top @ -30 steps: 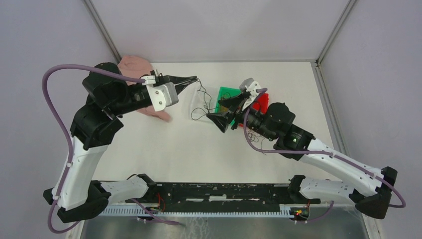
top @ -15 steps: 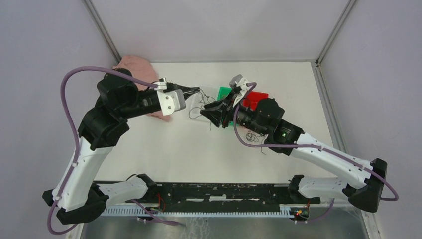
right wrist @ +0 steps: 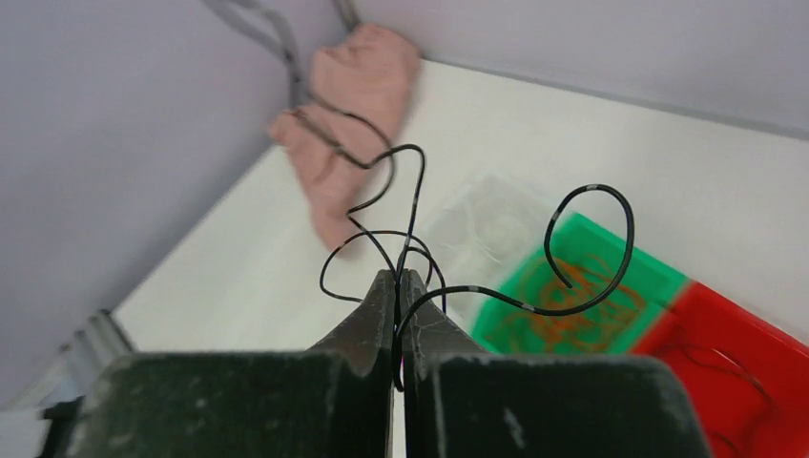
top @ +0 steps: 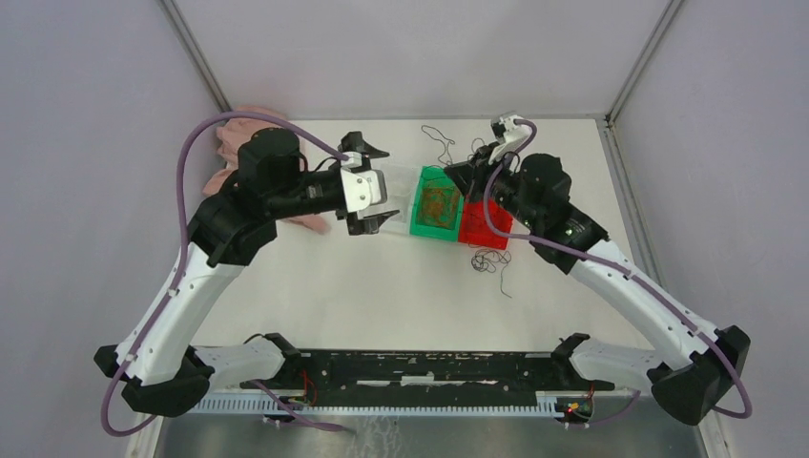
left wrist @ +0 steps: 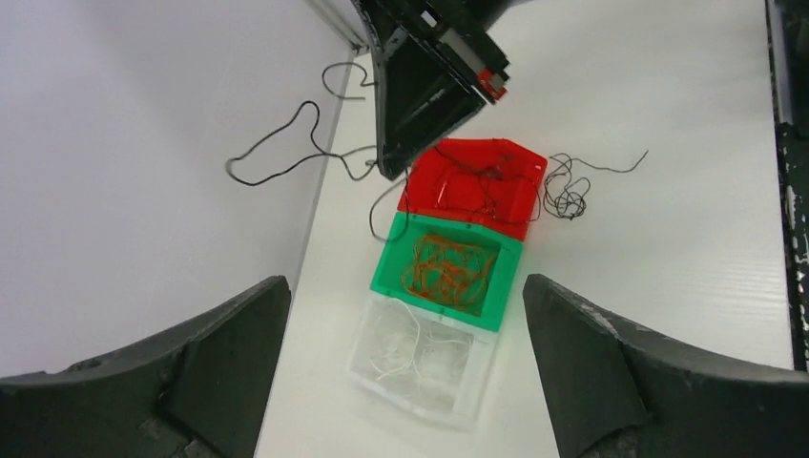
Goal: Untangle the cables
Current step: Place the cable in the bin.
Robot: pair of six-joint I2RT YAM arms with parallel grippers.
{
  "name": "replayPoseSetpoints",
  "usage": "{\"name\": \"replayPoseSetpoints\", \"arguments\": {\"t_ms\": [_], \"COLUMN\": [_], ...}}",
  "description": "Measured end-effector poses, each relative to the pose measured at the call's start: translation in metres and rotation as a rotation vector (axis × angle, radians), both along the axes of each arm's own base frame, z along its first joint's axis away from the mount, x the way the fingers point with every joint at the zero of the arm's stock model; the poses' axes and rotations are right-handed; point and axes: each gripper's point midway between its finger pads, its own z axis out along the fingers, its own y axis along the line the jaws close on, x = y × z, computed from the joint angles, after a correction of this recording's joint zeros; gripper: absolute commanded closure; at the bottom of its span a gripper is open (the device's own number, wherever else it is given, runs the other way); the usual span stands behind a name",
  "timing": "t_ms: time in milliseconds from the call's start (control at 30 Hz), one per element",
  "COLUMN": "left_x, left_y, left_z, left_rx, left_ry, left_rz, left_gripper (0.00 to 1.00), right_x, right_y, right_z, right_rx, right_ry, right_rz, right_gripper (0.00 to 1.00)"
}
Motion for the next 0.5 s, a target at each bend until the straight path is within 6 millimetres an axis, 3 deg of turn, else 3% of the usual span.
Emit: {"name": "replayPoseSetpoints", "arguments": {"t_ms": [133,267,433,500], "left_x": [0.004,0.011,0.023,0.027], "left_y": [0.009,0.021,0.040,0.047], "left_z": [-0.015,-0.034,-0.061,-0.069], "left_rx": [0.053,0.116,0.173,0.183], "left_ry": [0.040,0.079,0.158,0.184], "left_rz": [0.053,0.131,0.224,0.257], "left_gripper": [0.01,0.01,0.01,0.01], "right_x": [0.039,0.069,0.085,0.088], "right_y": [-0.043,-0.091,-0.135,-0.146], "right_z": [-0.045,-0.112,-0.183,-0.200], "right_rx": [-0.169,-0.405,-0.632,-0.695], "right_ry": [0.092,0.239,0.428,0.485], "right_rz": [-0.179,-0.350,-0.459,-0.478], "right_gripper": [1.00,1.00,1.00,1.00]}}
